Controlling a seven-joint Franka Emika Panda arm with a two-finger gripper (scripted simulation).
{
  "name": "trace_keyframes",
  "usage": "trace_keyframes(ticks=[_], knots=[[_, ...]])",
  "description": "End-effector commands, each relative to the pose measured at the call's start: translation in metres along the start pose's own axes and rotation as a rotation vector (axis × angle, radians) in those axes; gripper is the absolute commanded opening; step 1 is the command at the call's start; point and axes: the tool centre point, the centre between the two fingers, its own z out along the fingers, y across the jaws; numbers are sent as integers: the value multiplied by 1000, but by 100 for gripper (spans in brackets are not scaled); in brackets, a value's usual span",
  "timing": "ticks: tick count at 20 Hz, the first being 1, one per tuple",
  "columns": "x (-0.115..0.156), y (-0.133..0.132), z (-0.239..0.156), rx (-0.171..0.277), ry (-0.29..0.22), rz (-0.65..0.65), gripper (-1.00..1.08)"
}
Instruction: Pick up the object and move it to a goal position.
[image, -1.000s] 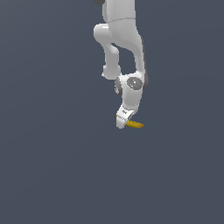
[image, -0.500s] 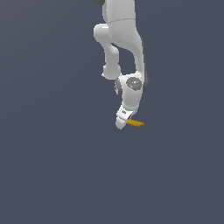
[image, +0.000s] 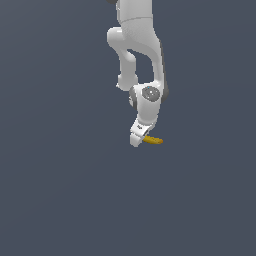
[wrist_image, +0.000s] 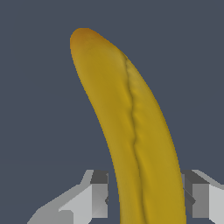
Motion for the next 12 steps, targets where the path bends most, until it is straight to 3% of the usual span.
trace_keyframes(ticks=[1,12], knots=[[-6,9,-10,-2,2,1,-100],[-56,71,-84,0,2,0,-100]])
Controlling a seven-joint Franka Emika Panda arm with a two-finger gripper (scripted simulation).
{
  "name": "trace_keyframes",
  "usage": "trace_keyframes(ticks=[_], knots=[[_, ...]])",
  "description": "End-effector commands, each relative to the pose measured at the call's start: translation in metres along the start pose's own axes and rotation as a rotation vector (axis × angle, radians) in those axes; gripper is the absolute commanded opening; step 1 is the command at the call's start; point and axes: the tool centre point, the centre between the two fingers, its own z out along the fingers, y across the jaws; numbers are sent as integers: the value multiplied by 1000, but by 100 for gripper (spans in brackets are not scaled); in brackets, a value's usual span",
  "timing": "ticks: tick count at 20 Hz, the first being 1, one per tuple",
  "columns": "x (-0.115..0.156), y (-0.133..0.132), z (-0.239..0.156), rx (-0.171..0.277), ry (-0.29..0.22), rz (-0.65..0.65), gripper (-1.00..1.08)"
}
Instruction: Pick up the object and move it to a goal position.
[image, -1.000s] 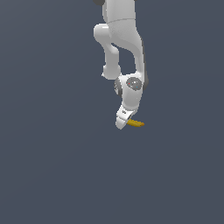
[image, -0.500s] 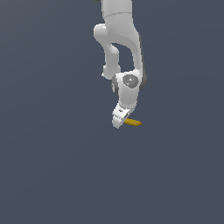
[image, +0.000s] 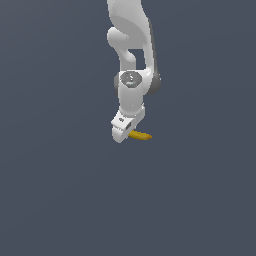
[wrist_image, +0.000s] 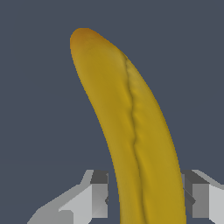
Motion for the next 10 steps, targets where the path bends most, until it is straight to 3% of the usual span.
trace_keyframes(ticks=[1,10], knots=[[-14,18,-22,-1,2,0,-100],[-66,86,-102,1,4,-1,-100]])
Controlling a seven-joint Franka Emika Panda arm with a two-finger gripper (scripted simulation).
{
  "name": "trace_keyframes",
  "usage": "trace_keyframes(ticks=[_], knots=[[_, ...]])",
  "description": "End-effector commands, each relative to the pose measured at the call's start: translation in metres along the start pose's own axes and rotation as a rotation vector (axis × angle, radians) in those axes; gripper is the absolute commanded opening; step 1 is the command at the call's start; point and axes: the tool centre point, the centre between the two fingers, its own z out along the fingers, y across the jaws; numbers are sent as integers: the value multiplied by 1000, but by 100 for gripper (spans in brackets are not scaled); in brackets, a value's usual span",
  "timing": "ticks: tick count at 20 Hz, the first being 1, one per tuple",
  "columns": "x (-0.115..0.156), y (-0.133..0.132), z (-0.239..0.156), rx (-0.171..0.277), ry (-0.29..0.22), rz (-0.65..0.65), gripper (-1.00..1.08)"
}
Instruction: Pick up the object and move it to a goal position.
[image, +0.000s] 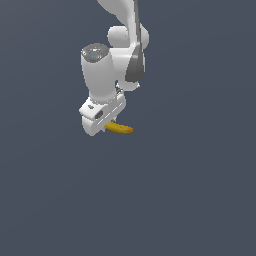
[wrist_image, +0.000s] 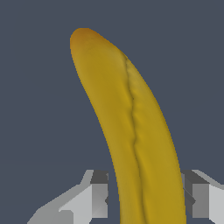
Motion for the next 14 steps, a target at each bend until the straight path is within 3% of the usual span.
trace_keyframes(ticks=[1,8,14], knots=[[-15,19,-23,-1,1,-1,-100],[-49,67,-77,-1,0,-1,-100],[-66,93,-104,-2,-2,0,-100]])
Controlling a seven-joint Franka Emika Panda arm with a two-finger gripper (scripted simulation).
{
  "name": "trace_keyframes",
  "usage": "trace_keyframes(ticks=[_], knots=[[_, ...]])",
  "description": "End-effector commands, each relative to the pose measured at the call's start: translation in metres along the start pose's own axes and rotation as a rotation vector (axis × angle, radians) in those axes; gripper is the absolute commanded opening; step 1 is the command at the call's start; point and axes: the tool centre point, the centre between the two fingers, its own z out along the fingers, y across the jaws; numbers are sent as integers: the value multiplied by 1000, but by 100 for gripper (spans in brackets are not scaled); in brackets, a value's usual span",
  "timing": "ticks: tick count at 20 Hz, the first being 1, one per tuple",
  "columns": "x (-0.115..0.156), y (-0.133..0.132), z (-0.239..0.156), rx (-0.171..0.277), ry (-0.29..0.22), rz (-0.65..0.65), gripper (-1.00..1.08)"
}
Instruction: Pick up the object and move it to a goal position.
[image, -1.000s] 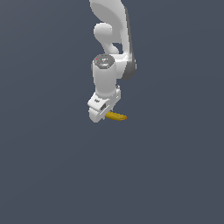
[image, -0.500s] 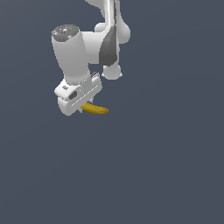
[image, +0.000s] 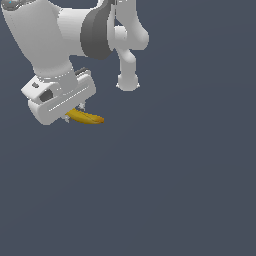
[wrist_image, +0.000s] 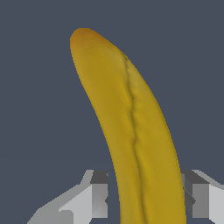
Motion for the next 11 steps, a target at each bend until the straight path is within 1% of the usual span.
trace_keyframes(ticks=[1,6,11], knots=[[-5,9,-10,-1,0,-1,-100],[-11,19,-20,-1,-1,-1,-100],[-13,22,-24,-1,-1,-1,-100]])
